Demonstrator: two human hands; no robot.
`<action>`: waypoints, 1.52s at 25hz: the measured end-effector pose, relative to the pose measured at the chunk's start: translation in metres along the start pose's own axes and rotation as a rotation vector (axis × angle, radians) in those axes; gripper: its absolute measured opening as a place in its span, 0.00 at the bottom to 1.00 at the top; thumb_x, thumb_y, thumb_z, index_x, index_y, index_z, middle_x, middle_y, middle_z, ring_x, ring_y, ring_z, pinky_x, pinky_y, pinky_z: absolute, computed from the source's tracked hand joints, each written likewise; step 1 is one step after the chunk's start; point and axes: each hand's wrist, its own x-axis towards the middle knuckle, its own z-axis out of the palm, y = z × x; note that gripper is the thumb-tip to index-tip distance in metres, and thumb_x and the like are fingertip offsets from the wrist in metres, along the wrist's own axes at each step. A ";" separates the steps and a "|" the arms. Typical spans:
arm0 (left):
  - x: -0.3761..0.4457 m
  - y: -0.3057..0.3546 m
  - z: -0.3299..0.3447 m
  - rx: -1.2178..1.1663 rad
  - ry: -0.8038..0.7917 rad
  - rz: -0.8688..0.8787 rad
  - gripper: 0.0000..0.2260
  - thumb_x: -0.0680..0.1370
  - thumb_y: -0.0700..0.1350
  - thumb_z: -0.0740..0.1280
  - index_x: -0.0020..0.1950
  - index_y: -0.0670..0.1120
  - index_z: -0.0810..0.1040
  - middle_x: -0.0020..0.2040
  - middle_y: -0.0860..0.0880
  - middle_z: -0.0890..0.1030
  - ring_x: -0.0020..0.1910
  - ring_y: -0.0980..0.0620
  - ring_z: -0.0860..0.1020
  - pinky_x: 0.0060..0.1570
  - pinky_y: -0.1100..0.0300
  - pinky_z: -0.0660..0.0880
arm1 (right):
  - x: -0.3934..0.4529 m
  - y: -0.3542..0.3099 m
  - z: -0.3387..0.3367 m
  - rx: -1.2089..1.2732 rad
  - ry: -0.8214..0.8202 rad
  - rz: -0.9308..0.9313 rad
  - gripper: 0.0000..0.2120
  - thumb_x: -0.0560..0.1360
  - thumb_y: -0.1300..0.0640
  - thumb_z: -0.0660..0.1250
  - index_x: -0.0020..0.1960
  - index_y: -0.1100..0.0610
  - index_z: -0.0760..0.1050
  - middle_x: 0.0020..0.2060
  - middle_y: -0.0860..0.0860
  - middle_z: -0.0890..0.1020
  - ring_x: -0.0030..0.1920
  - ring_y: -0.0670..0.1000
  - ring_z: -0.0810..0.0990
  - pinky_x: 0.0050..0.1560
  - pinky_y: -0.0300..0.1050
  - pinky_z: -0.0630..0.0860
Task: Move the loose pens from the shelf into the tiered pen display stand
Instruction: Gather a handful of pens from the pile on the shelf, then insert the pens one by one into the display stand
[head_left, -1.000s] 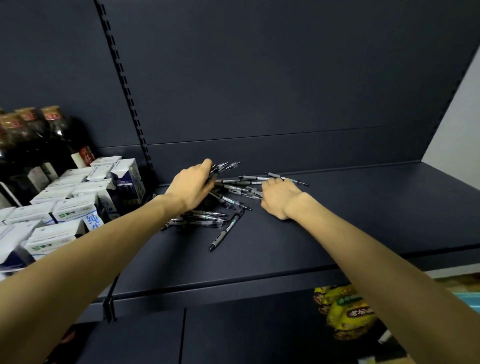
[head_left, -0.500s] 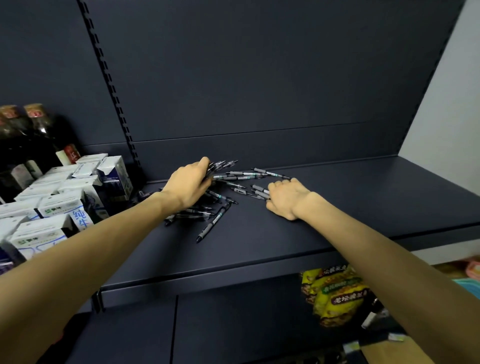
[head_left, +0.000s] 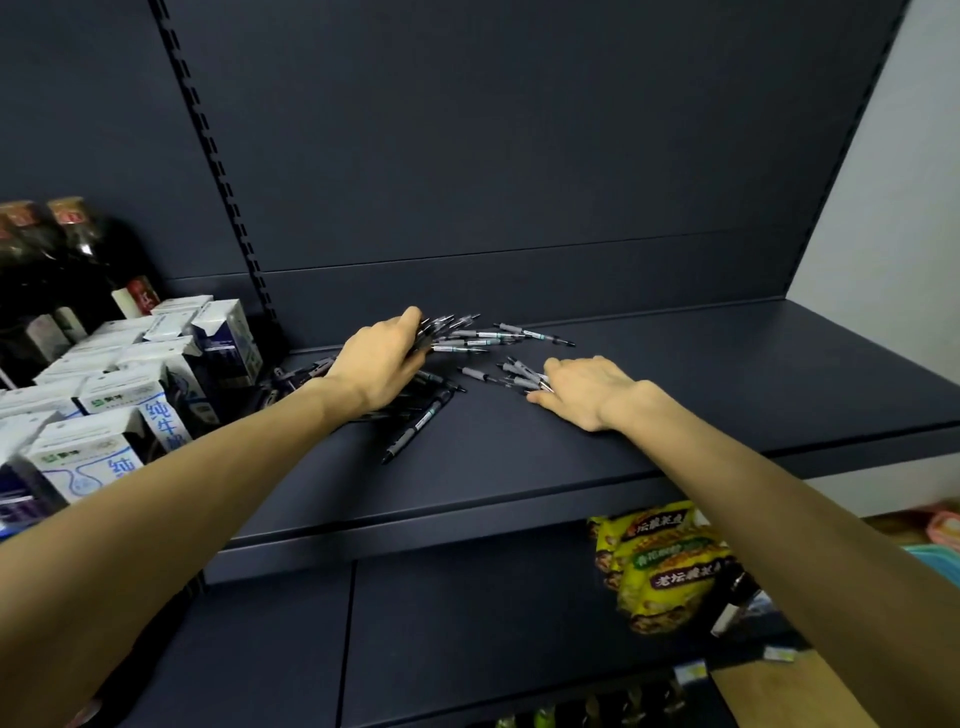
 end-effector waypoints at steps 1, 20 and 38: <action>-0.001 0.000 -0.003 -0.008 0.015 -0.001 0.12 0.84 0.48 0.61 0.49 0.44 0.61 0.41 0.47 0.71 0.38 0.35 0.71 0.38 0.48 0.66 | -0.002 -0.001 -0.002 0.025 0.012 0.011 0.22 0.86 0.41 0.50 0.60 0.58 0.69 0.55 0.56 0.81 0.55 0.59 0.80 0.58 0.53 0.69; -0.124 -0.080 -0.244 -0.469 0.869 -0.279 0.07 0.80 0.45 0.64 0.47 0.44 0.67 0.33 0.56 0.70 0.30 0.60 0.68 0.35 0.59 0.67 | -0.001 -0.250 -0.165 0.824 0.406 -0.173 0.14 0.85 0.46 0.56 0.57 0.58 0.71 0.37 0.47 0.85 0.37 0.52 0.80 0.48 0.55 0.79; -0.471 -0.276 -0.320 -0.002 0.771 -0.727 0.06 0.81 0.46 0.67 0.48 0.45 0.73 0.37 0.53 0.76 0.35 0.54 0.73 0.36 0.58 0.68 | -0.030 -0.672 -0.197 0.957 0.216 -0.679 0.17 0.84 0.44 0.57 0.54 0.57 0.72 0.39 0.49 0.84 0.40 0.53 0.82 0.48 0.54 0.79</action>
